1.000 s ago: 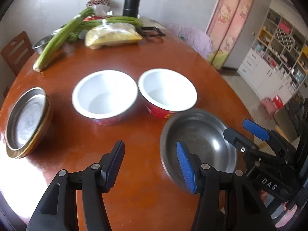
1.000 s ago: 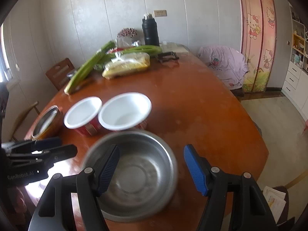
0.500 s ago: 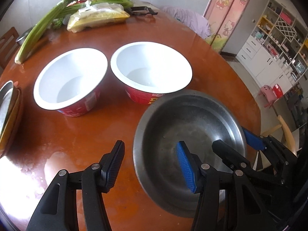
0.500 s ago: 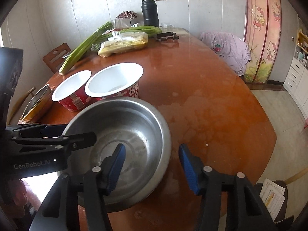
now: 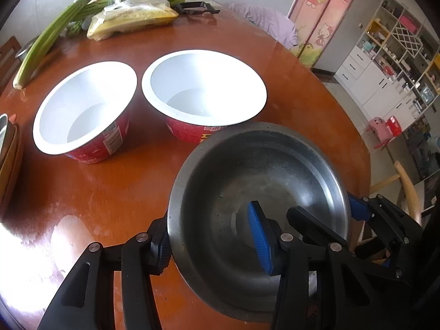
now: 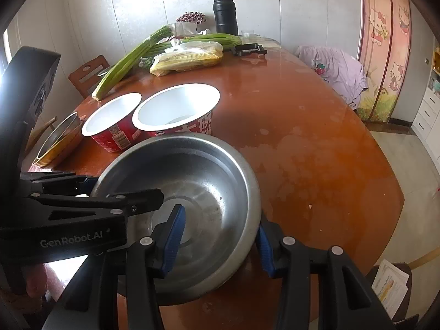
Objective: Organize plates and bowls
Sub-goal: 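Lift and carry the steel bowl with the left gripper toward the table edge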
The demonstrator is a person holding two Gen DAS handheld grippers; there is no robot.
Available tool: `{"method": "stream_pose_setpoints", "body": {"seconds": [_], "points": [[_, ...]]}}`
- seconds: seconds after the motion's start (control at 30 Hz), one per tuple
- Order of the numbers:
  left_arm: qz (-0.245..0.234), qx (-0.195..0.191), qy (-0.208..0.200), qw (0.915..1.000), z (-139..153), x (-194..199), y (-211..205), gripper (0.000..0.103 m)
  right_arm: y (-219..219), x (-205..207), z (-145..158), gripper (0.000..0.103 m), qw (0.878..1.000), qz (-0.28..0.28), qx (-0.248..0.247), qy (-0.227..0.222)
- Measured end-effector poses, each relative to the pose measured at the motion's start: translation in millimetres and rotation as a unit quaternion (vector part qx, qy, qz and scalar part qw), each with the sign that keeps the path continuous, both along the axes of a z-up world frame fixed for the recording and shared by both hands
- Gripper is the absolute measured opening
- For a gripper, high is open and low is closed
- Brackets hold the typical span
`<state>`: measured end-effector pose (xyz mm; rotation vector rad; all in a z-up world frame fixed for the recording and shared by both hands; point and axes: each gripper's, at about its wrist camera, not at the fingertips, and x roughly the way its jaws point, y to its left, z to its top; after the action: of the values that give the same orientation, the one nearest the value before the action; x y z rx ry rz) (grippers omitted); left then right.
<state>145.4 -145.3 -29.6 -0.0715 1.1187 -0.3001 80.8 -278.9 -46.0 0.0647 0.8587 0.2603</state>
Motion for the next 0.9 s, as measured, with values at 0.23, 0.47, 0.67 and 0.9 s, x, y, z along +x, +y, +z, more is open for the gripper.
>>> {"method": "stream_pose_setpoints", "body": {"seconds": [0.23, 0.47, 0.67, 0.9], "points": [[0.004, -0.001, -0.02, 0.9998, 14.8, -13.0, 11.1, 0.051, 7.1, -9.3, 11.8, 0.049, 1.0, 0.009, -0.004, -0.012], [0.024, -0.001, -0.041, 0.9989, 29.5, -28.3, 36.4, 0.051, 28.0, -18.7, 26.8, 0.05, 0.999, 0.028, -0.009, -0.029], [0.053, -0.005, -0.052, 0.9972, 35.9, -42.8, 72.8, 0.052, 59.9, -24.0, 37.1, 0.05, 0.998, 0.054, -0.007, -0.038], [0.078, -0.007, -0.053, 0.9955, 31.4, -56.8, 105.9, 0.052, 94.0, -27.4, 37.9, 0.05, 0.996, 0.083, -0.009, -0.034]]}}
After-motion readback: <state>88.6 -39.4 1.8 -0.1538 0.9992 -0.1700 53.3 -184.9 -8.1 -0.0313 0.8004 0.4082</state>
